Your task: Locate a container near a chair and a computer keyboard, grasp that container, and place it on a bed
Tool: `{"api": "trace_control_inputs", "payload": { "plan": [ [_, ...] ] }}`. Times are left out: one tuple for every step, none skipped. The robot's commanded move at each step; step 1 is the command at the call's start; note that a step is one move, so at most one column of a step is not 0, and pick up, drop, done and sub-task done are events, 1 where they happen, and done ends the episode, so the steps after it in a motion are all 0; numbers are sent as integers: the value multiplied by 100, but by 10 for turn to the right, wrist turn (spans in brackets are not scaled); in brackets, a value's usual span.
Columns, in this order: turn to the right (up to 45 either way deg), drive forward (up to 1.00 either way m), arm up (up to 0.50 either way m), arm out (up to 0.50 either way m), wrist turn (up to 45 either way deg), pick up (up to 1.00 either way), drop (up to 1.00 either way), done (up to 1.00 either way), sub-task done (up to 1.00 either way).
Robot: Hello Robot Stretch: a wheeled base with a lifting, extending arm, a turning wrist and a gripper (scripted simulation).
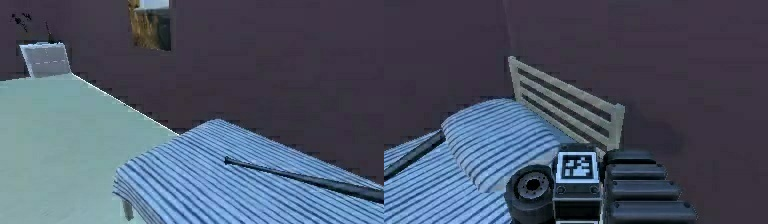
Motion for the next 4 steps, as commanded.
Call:
{"api": "trace_control_inputs", "payload": {
  "plan": [
    [450,0,0,0,0,0,0,0,0],
    [330,0,0,0,0,0,0,0,0],
    [-450,0,0,0,0,0,0,0,0],
    [-180,0,0,0,0,0,0,0,0]
  ]
}}
